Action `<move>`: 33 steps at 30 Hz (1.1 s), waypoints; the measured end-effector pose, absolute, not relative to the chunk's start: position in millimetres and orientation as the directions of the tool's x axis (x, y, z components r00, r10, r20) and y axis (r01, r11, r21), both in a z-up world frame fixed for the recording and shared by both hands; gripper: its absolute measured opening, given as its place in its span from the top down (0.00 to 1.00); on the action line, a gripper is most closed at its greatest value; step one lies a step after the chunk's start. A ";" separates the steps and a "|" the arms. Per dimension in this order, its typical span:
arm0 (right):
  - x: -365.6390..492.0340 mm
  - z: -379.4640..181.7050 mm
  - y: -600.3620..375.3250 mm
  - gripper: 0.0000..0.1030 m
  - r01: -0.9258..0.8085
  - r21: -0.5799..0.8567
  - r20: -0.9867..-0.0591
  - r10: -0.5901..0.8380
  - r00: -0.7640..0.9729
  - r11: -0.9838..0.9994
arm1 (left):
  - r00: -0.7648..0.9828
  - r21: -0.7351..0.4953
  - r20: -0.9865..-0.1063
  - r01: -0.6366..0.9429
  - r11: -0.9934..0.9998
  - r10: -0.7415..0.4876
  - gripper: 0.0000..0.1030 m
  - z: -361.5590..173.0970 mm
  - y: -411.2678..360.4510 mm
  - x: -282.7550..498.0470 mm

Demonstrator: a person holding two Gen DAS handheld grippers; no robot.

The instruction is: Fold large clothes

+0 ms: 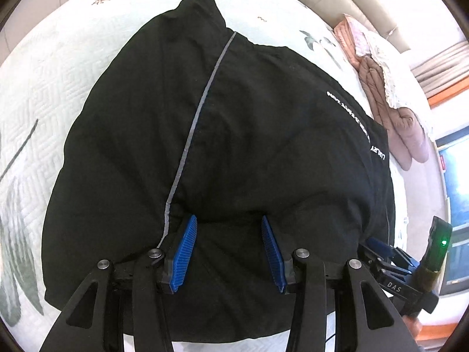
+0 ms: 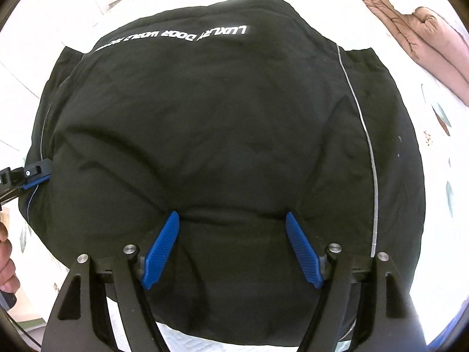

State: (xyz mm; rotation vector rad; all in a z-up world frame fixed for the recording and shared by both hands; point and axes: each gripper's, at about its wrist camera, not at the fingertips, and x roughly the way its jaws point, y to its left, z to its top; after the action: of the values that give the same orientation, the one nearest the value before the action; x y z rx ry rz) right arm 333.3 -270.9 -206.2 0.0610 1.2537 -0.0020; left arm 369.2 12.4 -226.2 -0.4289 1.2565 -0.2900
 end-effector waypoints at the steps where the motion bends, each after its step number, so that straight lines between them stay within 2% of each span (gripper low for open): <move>1: 332.3 -204.5 -272.8 0.25 0.036 0.050 -0.951 0.037 0.308 0.998 | 0.284 -0.463 -0.852 -0.016 0.886 -0.440 0.54 -223.9 7.1 372.2; 7: 309.8 -168.7 -318.5 0.25 0.102 0.048 -0.935 0.008 0.355 0.994 | 0.359 -0.360 -0.869 0.011 0.933 -0.340 0.54 -180.3 35.1 374.4; 12: 302.2 -158.2 -385.3 0.25 0.224 0.033 -0.930 -0.052 0.363 0.974 | 0.376 -0.345 -0.878 -0.067 0.936 -0.296 0.54 -168.8 83.3 387.2; 16: 304.1 -157.9 -429.8 0.25 0.324 0.101 -0.932 -0.024 0.361 0.941 | 0.355 -0.408 -0.870 -0.129 0.904 -0.342 0.54 -178.7 113.0 394.1; 20: 302.2 -160.3 -443.9 0.24 0.362 0.128 -0.928 -0.017 0.372 0.923 | 0.325 -0.419 -0.874 -0.123 0.900 -0.362 0.54 -193.0 113.0 400.0; 26: 315.3 -181.5 -452.4 0.24 0.365 0.224 -0.926 0.079 0.370 0.904 | 0.280 -0.393 -0.891 -0.077 0.916 -0.358 0.54 -218.3 103.9 414.3; 30: 322.7 -199.4 -455.5 0.24 0.335 0.283 -0.921 0.157 0.356 0.899 | 0.226 -0.462 -0.869 -0.058 0.885 -0.439 0.53 -242.0 108.5 428.4; 32: 326.4 -205.0 -456.0 0.24 0.315 0.297 -0.918 0.179 0.353 0.901 | 0.189 -0.519 -0.845 -0.058 0.853 -0.501 0.48 -255.4 110.3 434.5; 33: 327.2 -207.1 -455.8 0.24 0.310 0.303 -0.917 0.188 0.353 0.901 | 0.177 -0.539 -0.834 -0.062 0.840 -0.522 0.42 -260.3 111.4 436.0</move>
State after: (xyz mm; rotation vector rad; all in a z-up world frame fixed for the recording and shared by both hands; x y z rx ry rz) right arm 327.2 -455.8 -207.1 0.4709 1.2208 -0.0827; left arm 436.0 111.4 -260.3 -0.5168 1.3688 -0.3466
